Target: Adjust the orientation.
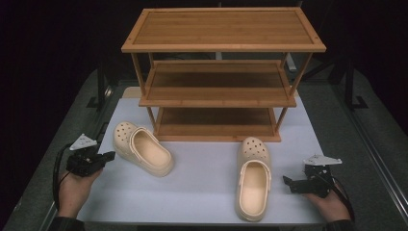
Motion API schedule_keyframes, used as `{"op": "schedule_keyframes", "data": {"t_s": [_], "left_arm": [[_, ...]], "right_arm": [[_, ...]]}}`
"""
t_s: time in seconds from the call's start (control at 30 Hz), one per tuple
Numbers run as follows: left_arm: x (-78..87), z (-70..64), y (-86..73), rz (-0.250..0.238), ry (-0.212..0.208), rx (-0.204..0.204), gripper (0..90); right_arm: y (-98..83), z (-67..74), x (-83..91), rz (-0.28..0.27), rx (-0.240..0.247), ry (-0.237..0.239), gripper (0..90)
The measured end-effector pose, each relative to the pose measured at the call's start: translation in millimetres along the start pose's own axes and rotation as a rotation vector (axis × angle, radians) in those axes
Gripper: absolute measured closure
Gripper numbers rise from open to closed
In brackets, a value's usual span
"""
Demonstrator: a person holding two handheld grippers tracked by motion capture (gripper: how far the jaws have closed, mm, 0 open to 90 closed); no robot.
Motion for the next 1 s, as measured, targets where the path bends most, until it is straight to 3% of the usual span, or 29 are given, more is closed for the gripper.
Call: {"op": "schedule_keyframes", "data": {"t_s": [0.4,0.73,1.0], "left_arm": [[-19.7,19.8,39.5,-0.005,0.014,-0.008,90.0],[-44.4,36.0,62.9,-0.004,0.046,-0.022,90.0],[-67.2,54.1,79.2,0.001,0.076,-0.01,90.0]], "right_arm": [[0.0,-0.1,0.0,-0.001,0.0,0.0,1.1],[0.1,0.0,-0.1,-0.004,-0.001,0.001,1.1],[0.0,0.0,-0.1,-0.003,0.0,0.001,1.1]]}}
Point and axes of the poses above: each handheld gripper's, and its own axes: x roughly backward along the jaws, y roughly out of its top, z roughly to its left, the point moved 9 cm from there along -x, roughly forward along the jaws, and after that the axes turned 4 degrees about -z, right-handed, at the moved point
